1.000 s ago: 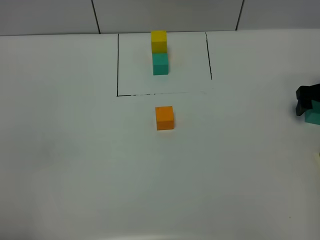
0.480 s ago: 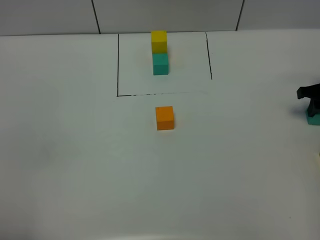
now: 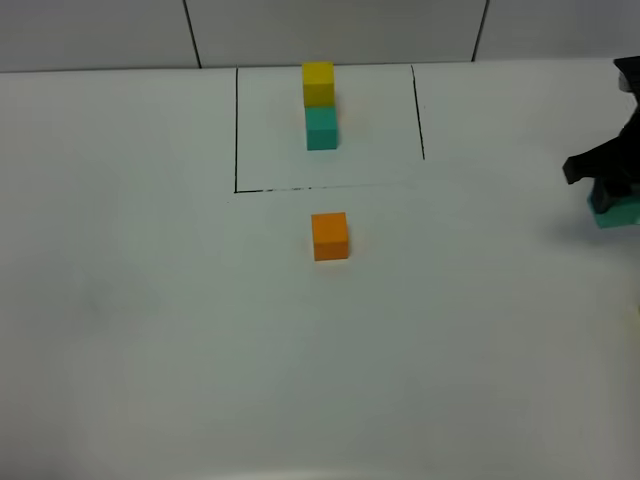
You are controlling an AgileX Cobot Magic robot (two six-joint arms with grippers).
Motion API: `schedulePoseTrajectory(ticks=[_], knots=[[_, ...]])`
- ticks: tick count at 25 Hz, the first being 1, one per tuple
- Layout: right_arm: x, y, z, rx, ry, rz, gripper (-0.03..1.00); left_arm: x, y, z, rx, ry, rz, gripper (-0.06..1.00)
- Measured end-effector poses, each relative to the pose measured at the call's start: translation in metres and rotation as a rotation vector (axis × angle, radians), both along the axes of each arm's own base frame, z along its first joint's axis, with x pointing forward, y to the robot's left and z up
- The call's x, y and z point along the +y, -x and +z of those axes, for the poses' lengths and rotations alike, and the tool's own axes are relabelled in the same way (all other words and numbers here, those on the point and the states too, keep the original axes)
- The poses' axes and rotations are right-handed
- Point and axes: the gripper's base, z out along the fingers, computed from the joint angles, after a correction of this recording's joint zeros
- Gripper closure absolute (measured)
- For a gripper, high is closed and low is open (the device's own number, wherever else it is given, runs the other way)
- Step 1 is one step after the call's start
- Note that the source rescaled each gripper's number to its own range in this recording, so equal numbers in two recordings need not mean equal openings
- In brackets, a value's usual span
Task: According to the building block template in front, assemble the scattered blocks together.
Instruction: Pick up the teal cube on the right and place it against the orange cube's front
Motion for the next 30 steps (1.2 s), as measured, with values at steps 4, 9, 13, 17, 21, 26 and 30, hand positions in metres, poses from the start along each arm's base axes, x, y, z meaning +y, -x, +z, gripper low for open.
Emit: schedulePoseTrajectory(ticks=[4,9,13,17,21,26,30], knots=[[0.032,0.013,0.007,-0.006,-0.019,0.005,0.94,0.0,0.0,0.0,0.0,0.0,0.0,0.19],[0.063,0.035,-0.002,0.036,-0.024,-0.043,0.94,0.0,0.0,0.0,0.0,0.0,0.0,0.19],[0.101,0.055,-0.012,0.056,0.007,-0.035,0.94,0.0,0.0,0.0,0.0,0.0,0.0,0.19],[0.142,0.072,-0.011,0.014,0.008,-0.043,0.94,0.0,0.0,0.0,0.0,0.0,0.0,0.19],[0.175,0.088,-0.011,-0.024,-0.049,-0.1,0.94,0.0,0.0,0.0,0.0,0.0,0.0,0.19],[0.198,0.096,-0.018,-0.04,-0.108,-0.12,0.94,0.0,0.0,0.0,0.0,0.0,0.0,0.19],[0.22,0.099,-0.023,0.003,-0.137,-0.117,0.94,0.0,0.0,0.0,0.0,0.0,0.0,0.19]])
